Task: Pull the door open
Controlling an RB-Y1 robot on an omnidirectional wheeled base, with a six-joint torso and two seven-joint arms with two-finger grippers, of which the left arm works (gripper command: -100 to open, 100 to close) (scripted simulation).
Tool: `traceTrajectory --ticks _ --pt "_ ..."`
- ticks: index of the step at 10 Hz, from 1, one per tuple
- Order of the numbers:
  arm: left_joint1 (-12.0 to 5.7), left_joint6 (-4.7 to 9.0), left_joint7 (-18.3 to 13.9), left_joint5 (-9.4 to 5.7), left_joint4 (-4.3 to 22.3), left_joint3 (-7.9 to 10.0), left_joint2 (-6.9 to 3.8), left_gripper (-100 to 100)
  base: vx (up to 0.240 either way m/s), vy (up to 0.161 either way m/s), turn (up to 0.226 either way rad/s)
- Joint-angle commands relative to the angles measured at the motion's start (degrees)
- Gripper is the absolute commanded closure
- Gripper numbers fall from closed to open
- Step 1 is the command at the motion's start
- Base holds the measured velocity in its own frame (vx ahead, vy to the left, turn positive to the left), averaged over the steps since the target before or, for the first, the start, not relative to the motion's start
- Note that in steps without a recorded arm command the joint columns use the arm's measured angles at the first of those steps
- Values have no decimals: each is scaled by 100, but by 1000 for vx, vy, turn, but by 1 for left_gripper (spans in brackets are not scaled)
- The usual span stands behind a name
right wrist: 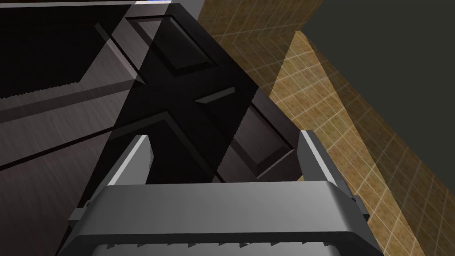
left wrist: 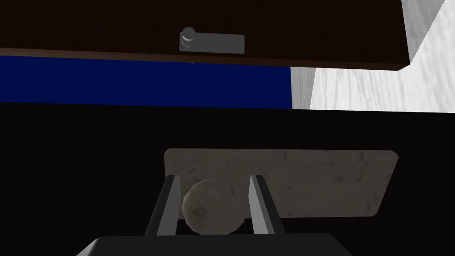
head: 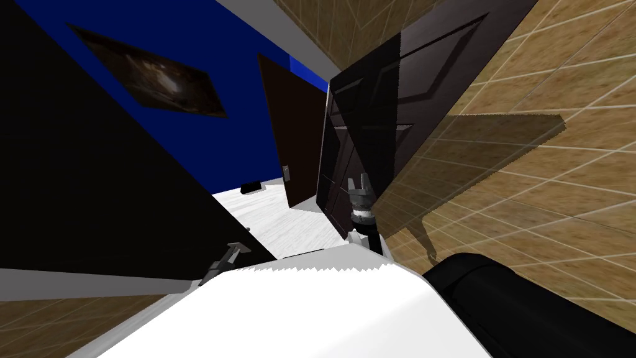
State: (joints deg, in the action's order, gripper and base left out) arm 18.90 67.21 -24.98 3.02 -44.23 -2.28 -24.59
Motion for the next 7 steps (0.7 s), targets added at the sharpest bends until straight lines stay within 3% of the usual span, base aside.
traceTrajectory --ticks 1,5,7 --pt "0 0 0 0 0 0 0 100 -113 14 -30" --pt "-466 -126 8 102 303 -117 105 100 -167 31 -2" --pt "-809 -222 15 170 506 -195 178 100 -196 46 0"
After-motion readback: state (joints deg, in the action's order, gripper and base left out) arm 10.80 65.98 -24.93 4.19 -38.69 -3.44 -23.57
